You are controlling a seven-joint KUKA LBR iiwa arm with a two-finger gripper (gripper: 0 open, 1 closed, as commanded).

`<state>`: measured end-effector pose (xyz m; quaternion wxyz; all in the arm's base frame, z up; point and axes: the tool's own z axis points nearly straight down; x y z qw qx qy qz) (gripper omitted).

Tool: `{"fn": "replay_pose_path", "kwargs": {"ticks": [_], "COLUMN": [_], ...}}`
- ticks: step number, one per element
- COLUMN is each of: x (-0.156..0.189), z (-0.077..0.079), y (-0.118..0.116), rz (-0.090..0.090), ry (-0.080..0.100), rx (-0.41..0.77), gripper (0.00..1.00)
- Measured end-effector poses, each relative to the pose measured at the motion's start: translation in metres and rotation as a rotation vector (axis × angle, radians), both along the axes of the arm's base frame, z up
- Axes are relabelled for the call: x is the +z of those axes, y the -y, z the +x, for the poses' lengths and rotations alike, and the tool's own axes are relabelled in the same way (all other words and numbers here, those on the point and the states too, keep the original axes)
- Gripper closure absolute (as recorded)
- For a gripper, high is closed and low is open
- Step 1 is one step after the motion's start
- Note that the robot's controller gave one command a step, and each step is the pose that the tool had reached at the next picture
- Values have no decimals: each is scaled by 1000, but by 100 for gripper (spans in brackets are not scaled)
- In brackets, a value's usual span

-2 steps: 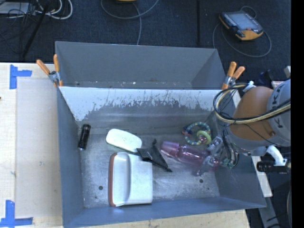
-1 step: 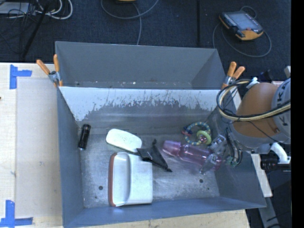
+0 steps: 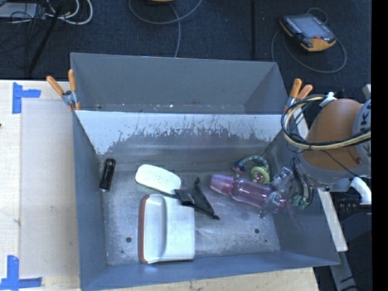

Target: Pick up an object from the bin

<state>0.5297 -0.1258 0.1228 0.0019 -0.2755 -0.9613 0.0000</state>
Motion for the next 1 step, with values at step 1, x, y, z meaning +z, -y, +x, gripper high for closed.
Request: {"fn": "replay_pose_path", "kwargs": {"ticks": [1], "x": [12], "z": [1], "y": [0], "rz": [-1], "ry": [5], "rx": [0], "gripper": [100]}}
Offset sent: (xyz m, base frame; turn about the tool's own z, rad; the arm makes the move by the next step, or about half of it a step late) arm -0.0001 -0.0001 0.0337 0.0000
